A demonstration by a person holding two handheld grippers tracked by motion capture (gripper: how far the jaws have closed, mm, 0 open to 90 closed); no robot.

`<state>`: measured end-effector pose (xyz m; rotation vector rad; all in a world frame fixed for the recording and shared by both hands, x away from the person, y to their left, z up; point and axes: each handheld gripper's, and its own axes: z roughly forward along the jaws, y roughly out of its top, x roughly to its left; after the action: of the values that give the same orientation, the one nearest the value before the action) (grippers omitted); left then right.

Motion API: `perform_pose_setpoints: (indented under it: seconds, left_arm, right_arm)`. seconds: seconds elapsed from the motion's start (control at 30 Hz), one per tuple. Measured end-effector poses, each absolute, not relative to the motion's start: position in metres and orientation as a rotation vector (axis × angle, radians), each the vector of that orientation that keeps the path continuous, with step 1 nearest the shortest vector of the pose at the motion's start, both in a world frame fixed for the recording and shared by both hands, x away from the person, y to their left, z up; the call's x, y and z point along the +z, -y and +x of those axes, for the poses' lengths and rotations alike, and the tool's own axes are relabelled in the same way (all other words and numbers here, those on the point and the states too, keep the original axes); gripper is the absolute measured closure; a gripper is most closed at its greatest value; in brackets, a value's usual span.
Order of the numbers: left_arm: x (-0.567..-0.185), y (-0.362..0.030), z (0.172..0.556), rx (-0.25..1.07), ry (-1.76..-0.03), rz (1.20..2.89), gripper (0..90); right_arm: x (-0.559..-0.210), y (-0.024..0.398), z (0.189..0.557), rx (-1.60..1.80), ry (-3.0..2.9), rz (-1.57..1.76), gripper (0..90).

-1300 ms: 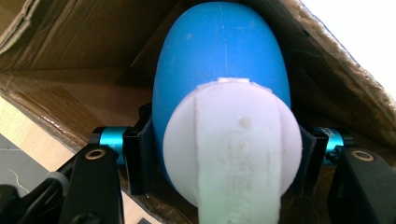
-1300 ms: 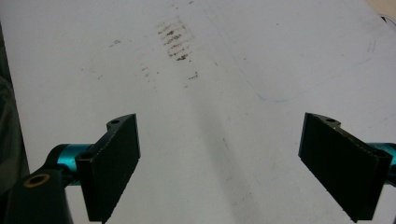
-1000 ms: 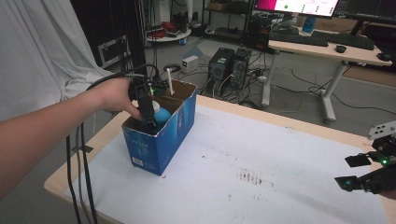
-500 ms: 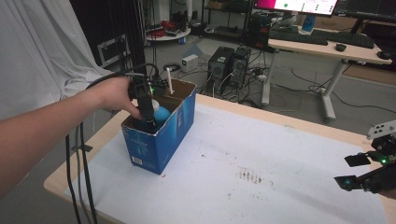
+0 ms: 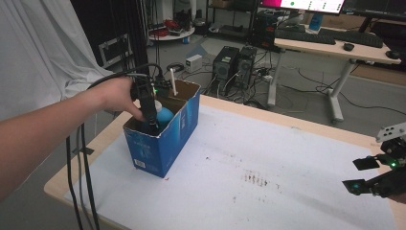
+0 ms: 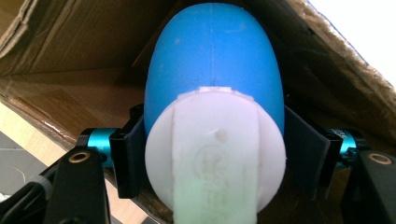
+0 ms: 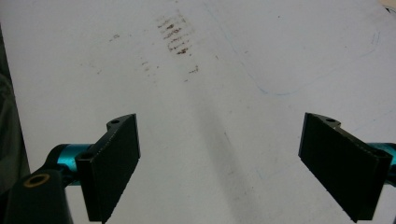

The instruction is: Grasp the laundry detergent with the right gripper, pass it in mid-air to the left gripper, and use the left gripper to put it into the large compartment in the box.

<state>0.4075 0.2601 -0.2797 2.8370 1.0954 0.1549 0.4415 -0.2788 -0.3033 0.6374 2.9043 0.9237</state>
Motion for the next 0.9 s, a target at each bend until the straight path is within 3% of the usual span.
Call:
perform_pose_setpoints:
  seconds: [0.3, 0.9]
  left_arm:
    - [-0.275, -0.26, 0.406, 0.188, -1.074, 2.841, 21.5]
    - [-0.235, -0.26, 0.399, 0.27, -1.017, 2.808, 17.1]
  right_arm:
    - [-0.302, 0.28, 0.441, 0.935, -2.902, 0.636, 12.3]
    - [-0.302, 0.283, 0.435, 0.941, -2.9, 0.633, 12.3]
